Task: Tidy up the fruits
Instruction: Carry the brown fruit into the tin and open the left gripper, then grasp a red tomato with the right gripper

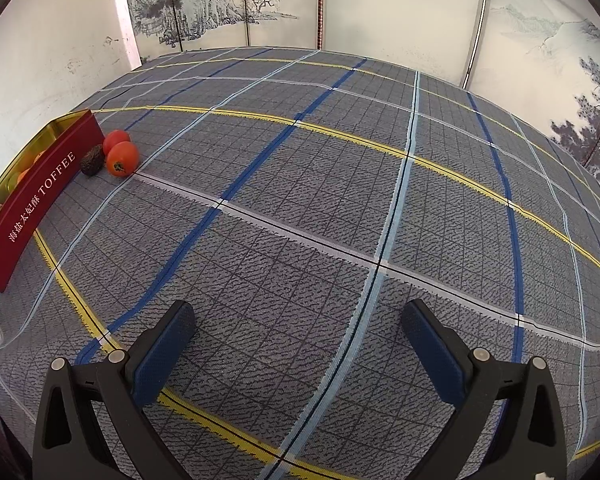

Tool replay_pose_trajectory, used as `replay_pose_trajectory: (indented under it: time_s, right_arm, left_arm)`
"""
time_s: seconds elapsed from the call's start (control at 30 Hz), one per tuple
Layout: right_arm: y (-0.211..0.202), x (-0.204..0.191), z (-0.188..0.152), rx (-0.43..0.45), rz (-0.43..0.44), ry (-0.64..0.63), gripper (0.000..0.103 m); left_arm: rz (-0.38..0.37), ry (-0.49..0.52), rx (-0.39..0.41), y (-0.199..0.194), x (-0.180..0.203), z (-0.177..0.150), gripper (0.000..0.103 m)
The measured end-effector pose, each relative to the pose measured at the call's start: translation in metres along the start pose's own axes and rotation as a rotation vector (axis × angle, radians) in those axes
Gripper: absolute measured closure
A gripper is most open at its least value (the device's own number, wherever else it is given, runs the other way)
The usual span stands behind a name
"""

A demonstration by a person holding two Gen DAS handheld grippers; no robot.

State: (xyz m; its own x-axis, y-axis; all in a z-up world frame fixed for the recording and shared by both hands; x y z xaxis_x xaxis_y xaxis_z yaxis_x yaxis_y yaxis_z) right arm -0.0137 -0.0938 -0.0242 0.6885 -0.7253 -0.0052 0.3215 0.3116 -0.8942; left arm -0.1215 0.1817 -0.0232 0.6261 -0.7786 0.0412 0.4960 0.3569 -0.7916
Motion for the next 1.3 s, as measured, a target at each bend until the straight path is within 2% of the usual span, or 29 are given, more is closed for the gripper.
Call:
replay_pose_trajectory:
  time_s: [0.17, 0.4, 0.6, 0.93, 1.0, 1.1, 1.17, 1.27, 1.3]
  right_arm:
    - [0.0, 0.0, 0.0, 0.0, 0.0, 0.0, 0.0]
    - [0.0, 0.0, 0.0, 0.0, 0.0, 0.0, 0.0]
    - [0.0, -0.001, 0.001, -0.001, 0.0, 0.0, 0.0]
    - [0.0, -0.001, 0.001, -0.001, 0.0, 0.0, 0.0]
    - [0.0, -0.001, 0.001, -0.001, 0.0, 0.0, 0.0]
    - [0.0, -0.001, 0.001, -0.001, 0.0, 0.0, 0.0]
    - [0.0, -0.001, 0.001, 0.0, -0.002, -0.002, 0.0]
    - [-0.002, -0.004, 0.004, 0.001, 0.007, -0.012, 0.002]
    - [-0.007, -0.01, 0.009, 0.02, 0.024, -0.021, 0.007]
  left_arm:
    - [-0.017, -0.01, -0.015, 0.007, -0.006, -0.006, 0.066]
    - [-0.031, 0.038, -0.05, 0.027, 0.015, -0.01, 0.066]
    - [-0.054, 0.041, -0.076, 0.041, 0.025, -0.01, 0.066]
    - [-0.059, 0.049, -0.089, 0.052, 0.028, -0.013, 0.065]
    - [-0.071, 0.047, -0.089, 0.051, 0.029, -0.014, 0.063]
    - [-0.097, 0.039, -0.071, 0.045, 0.031, -0.011, 0.053]
    - [-0.09, 0.05, -0.032, 0.036, 0.033, -0.007, 0.041]
    - [-0.074, 0.068, 0.014, 0.023, 0.033, -0.002, 0.037]
    - [-0.073, 0.067, 0.026, 0.019, 0.032, 0.0, 0.037]
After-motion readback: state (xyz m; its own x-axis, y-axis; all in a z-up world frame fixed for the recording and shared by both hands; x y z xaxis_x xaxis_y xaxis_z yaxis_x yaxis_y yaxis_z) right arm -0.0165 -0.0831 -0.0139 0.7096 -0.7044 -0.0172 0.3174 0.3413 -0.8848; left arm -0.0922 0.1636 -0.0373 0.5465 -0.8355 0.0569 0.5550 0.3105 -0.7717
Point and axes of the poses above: each gripper's, at about its wrist camera, not at the fingertips, and y roughly the way its jaws point, x to its right, z to its top, the point moved 10 cm from there along y, roughly the way its jaws point, and after that the axes turned 5 degrees about -x, right-handed, at the moved point
